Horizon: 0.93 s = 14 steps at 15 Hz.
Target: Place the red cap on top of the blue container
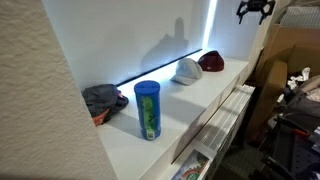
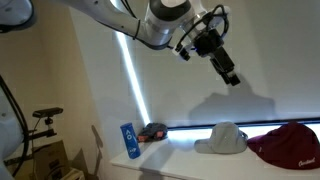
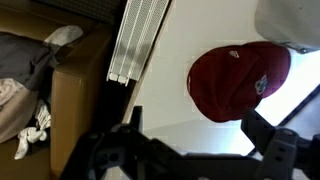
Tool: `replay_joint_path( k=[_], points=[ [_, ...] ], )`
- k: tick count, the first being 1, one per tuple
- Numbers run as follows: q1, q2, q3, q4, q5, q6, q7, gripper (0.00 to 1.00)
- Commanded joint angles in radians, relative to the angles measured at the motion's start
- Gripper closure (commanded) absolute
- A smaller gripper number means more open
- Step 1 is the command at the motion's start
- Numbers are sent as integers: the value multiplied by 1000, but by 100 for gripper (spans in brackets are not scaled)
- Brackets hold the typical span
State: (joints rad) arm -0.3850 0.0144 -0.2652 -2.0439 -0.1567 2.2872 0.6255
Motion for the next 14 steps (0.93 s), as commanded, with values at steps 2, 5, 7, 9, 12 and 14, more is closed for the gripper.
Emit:
replay_joint_path(
  k=[2,5,7,9,12,14],
  points=[
    [-1,323,-57,290,186,-47,93,0],
    [-19,450,-76,434,261,-206,73,0],
    [4,419,-88,364,245,-126,90,0],
    [-3,420,-80,365,304,-103,130,0],
    [-5,434,-59,375,436,-42,205,0],
    [1,464,-44,389,516,45,249,0]
  ],
)
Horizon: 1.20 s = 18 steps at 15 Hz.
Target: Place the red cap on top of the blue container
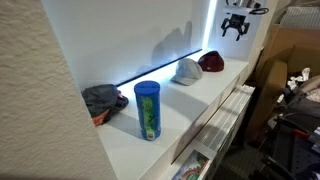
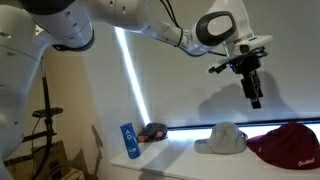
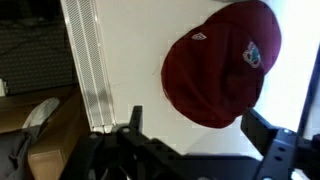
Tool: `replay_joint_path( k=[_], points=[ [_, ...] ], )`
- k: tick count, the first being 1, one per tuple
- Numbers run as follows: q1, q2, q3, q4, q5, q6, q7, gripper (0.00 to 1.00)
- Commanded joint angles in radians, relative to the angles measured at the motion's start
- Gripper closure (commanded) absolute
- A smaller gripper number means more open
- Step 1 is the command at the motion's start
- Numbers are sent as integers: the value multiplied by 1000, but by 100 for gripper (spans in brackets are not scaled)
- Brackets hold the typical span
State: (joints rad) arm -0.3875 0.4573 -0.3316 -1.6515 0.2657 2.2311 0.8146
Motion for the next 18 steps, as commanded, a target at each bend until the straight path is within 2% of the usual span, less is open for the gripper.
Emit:
replay_joint_path(
  k=[1,4,7,10,11,14,15,16,18],
  points=[
    [8,46,28,13,122,151,93,0],
    [22,153,26,85,162,278,239,0],
    [39,335,-9,227,115,331,457,0],
    [63,482,-67,366,51,250,698,0],
    [32,384,-4,246,59,311,589,0],
    [44,479,-29,334,29,303,691,0],
    [44,482,-30,344,28,298,696,0],
    [78,480,-70,325,50,314,712,0],
    [79,481,-75,331,47,282,736,0]
  ],
)
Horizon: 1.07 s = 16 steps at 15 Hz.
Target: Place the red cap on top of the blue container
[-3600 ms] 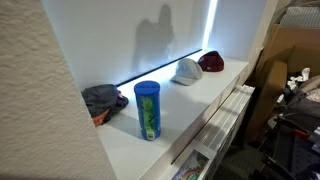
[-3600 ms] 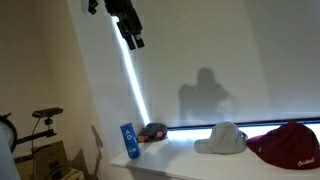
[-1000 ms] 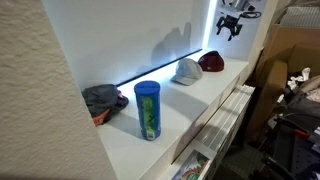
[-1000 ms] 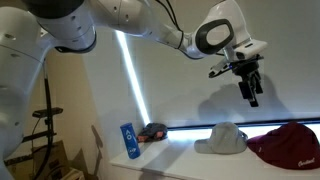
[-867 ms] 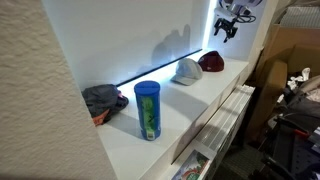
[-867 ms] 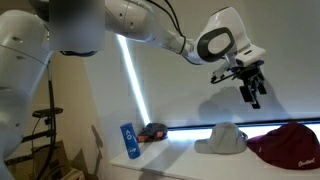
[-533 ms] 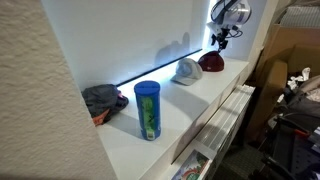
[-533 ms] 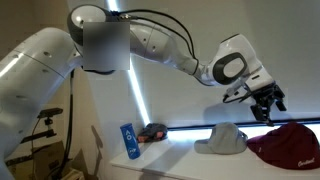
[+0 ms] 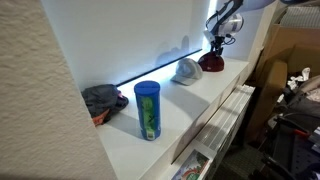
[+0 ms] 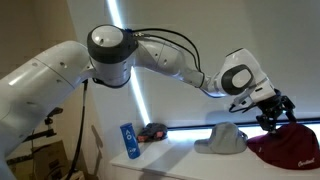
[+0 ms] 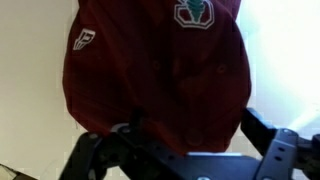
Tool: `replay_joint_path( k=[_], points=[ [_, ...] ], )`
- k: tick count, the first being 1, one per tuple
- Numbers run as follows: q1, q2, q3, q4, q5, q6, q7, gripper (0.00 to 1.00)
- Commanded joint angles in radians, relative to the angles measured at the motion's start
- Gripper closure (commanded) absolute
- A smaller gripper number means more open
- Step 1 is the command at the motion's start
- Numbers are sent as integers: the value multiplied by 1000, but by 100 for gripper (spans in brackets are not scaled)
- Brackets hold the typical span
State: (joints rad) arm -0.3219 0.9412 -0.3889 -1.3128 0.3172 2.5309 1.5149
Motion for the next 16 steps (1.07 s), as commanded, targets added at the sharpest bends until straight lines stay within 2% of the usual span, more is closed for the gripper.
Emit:
replay_joint_path(
  k=[1,2,9,12,13,14,15,16],
  points=[
    [-5,4,2,8,-38,-29,65,25],
    [-2,7,-3,12,-47,-34,84,26],
    [-2,10,-3,11,-101,-30,175,76],
    [11,8,-18,1,-86,-30,181,96],
    [6,6,-9,2,-82,-30,170,100],
    [-33,0,45,11,-88,-28,121,100],
    [-84,-12,124,15,-58,-4,-2,100],
    [-78,-39,126,-22,-39,23,-61,100]
  ],
)
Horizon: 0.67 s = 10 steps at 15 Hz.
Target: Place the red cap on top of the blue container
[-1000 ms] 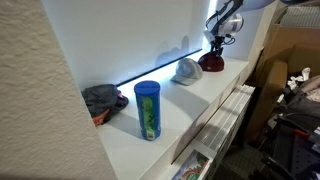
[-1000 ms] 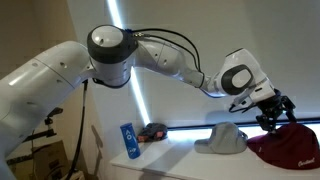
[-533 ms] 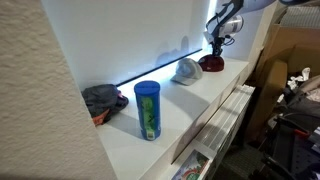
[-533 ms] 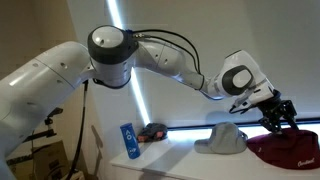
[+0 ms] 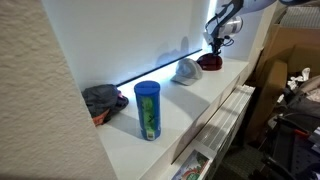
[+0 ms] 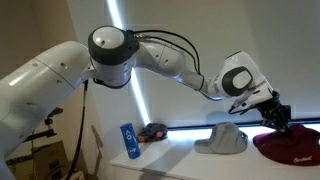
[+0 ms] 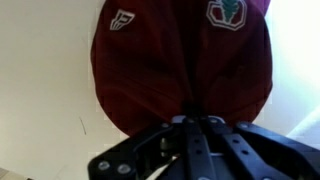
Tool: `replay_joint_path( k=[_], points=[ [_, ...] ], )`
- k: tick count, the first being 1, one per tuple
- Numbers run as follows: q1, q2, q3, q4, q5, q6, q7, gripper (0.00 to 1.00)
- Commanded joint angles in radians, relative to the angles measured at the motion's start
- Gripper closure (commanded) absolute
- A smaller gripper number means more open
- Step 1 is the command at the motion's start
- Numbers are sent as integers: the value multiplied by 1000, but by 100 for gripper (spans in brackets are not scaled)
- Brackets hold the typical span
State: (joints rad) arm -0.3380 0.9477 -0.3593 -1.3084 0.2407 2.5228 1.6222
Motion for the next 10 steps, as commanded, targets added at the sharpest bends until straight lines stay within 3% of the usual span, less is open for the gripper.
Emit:
replay_joint_path(
  k=[1,4,7,9,10],
  points=[
    [-95,-184,137,-171,8,68,-256,99],
    [-223,-277,271,-231,-15,106,-464,99],
    [-361,-410,386,-289,-3,27,-696,99],
    [-381,-519,393,-355,23,-13,-835,99],
    [-323,-566,316,-380,72,-18,-922,99]
  ],
)
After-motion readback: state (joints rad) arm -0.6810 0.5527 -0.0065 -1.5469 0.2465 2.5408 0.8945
